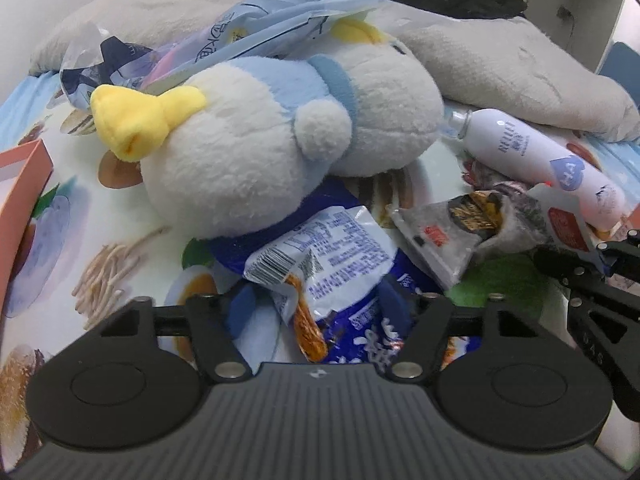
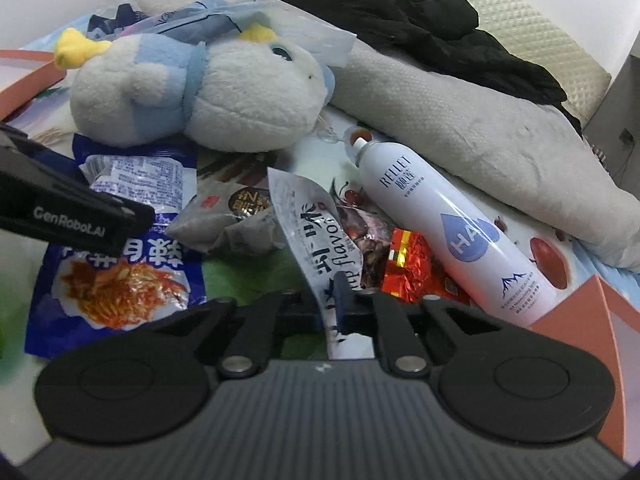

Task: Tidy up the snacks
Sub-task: 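Grasp the blue noodle-snack packet with the left gripper while the right gripper grasps the white packet, then lift and carry both held packets over the pink box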

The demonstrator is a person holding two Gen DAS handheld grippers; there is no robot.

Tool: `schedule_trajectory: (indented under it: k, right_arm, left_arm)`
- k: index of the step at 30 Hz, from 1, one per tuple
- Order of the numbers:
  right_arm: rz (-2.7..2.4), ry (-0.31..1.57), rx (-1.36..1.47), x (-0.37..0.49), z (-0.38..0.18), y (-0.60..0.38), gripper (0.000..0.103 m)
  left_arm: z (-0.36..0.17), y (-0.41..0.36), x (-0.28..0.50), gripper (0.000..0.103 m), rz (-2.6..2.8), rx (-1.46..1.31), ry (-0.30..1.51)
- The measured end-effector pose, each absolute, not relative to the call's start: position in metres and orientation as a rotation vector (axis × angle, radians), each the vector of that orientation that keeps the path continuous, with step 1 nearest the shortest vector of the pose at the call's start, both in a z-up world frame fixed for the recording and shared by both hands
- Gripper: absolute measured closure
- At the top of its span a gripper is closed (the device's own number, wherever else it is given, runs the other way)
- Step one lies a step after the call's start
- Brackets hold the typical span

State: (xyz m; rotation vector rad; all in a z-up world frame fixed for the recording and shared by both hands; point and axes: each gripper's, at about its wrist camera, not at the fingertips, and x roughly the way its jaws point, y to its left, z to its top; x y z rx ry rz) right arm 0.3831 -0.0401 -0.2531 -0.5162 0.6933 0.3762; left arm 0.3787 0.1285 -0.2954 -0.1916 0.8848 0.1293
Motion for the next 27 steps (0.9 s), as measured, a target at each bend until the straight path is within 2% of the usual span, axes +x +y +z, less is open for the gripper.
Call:
schedule_trajectory:
  k: [6,18,27]
  right_arm:
    - [0.361,0.71,-0.492,0.368,-0.244,-0.049,0.098]
    - [0.374,0.726,-0.506,0.305,-0.225,-0.059,0.1]
    - [0.398,0.73,-0.496,0.254,-0.21,-0.068,0.1]
  left_arm:
    - [-0.292,0.128,0.366,0.048,0.116,-0.208,0.881]
    - [-0.282,0.122,0.31,0.056,0.095,-0.242,0.924]
    - [-0.272,0.111,0.248,0.058,0.085,-0.303,0.958]
